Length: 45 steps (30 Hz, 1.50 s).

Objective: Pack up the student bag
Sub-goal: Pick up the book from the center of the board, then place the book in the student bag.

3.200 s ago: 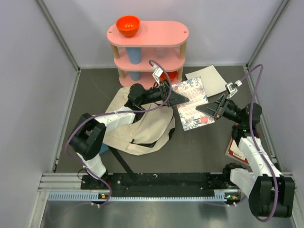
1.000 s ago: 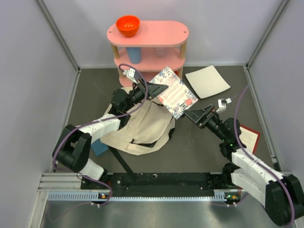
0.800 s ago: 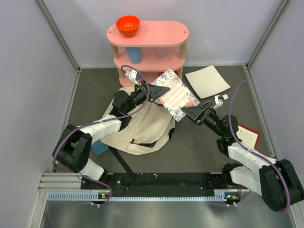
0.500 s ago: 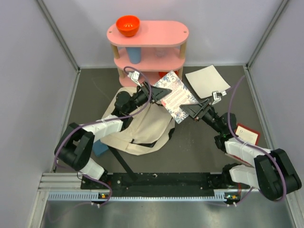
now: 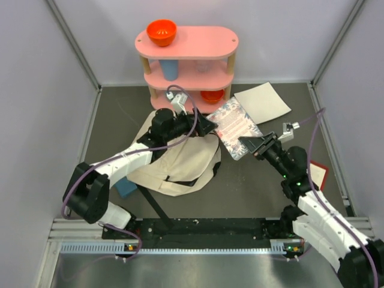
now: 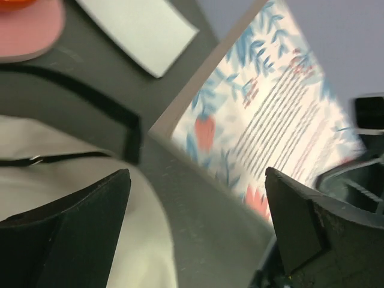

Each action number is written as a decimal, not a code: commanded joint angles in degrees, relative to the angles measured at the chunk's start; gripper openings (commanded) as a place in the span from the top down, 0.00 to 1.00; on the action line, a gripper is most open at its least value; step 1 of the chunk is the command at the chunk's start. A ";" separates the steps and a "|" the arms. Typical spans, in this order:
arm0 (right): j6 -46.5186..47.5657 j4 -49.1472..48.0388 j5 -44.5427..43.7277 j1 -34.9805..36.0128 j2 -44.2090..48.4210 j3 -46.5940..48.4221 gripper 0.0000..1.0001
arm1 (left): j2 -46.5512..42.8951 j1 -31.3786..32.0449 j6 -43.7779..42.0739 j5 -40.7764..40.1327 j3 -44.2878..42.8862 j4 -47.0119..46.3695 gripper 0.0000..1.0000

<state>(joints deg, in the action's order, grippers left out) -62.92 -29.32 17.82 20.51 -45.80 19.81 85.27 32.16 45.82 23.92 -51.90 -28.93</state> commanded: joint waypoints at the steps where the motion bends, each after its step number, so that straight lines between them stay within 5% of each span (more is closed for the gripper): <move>1: 10.09 28.04 -21.66 0.23 11.68 7.33 1.00 | -5.73 5.70 -29.97 -19.76 -7.41 31.79 0.02; 9: 10.36 45.65 -33.19 0.23 18.90 10.16 1.00 | -3.37 17.22 -38.60 -28.57 -7.60 40.17 0.02; 21: 10.80 48.31 -32.85 0.23 19.87 11.48 1.00 | 7.44 21.19 -37.40 -38.67 -15.33 50.27 0.04; 29: 11.06 47.78 -29.44 0.32 18.29 11.12 1.00 | 6.22 21.10 -36.42 -43.96 -16.83 50.29 0.61; 34: 12.64 45.24 -23.11 0.32 14.79 10.77 1.00 | 1.40 21.10 -37.47 -45.45 -16.83 49.76 0.80; 36: 13.08 42.09 -18.10 0.32 13.64 10.68 1.00 | -0.19 20.92 -37.82 -47.12 -17.18 49.76 0.99; 45: 4.65 22.74 4.14 0.23 10.12 8.05 1.00 | -10.37 17.41 -38.79 -50.20 -19.64 52.04 1.00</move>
<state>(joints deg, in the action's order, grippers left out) -52.93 11.86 10.74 20.47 -35.70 26.33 81.71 50.52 8.08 -22.94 -68.27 25.28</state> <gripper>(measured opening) 0.254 0.023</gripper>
